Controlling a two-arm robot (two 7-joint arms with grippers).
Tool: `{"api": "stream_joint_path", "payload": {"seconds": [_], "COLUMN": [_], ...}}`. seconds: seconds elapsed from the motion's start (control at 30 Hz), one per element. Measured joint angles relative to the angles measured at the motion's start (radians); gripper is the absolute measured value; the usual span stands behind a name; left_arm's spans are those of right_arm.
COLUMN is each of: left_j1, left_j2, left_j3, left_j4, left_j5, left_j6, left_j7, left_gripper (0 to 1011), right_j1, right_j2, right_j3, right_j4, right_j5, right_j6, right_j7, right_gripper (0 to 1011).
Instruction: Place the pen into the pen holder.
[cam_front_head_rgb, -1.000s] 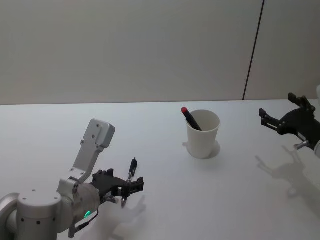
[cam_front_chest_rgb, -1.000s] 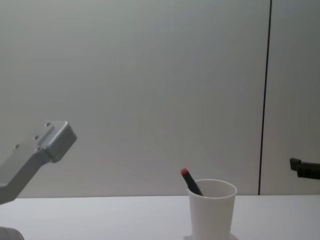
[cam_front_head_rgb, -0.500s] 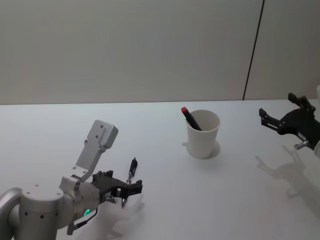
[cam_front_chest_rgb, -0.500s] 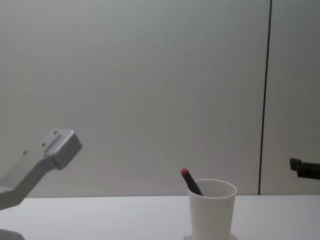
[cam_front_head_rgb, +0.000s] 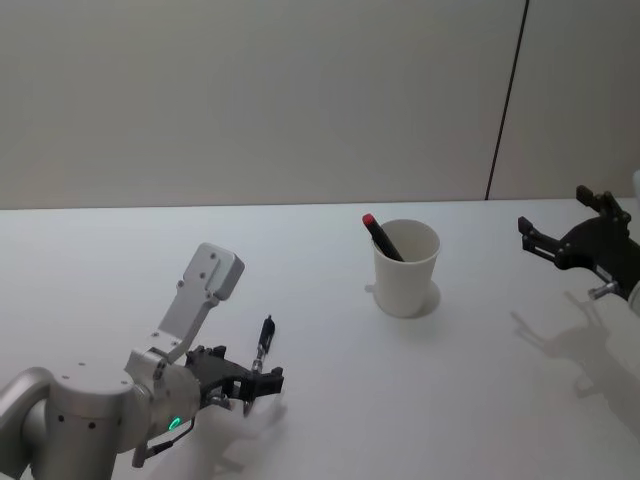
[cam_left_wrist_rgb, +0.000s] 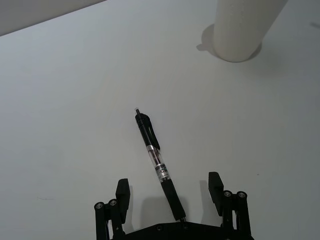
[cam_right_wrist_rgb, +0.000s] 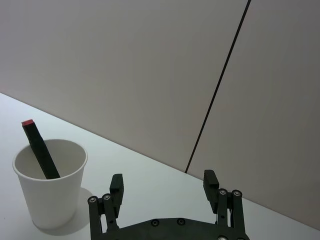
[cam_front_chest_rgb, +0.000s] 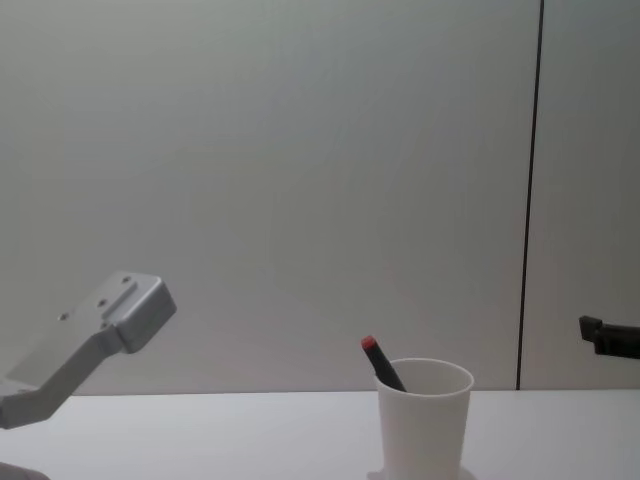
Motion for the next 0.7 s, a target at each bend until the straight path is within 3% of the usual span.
{"api": "stream_joint_path", "payload": {"seconds": [0.6,0.7], "left_j1": [-0.021,-0.023], "left_j2": [-0.014,-0.016], "left_j3": [0.003,0.003], "left_j4": [0.036,0.040], "left_j5": [0.041,0.043], "left_j6": [0.021,0.023], "left_j7": [-0.037,-0.040], "left_gripper": [1004,945], "right_j1": [0.000,0.000], "right_j2": [0.000,0.000], "right_j3": [0.000,0.000], "right_j4": [0.000,0.000], "right_j5": [0.000,0.000], "right_j6": [0.000,0.000], "right_j7": [0.000,0.000], "right_gripper": [1001,1001]}}
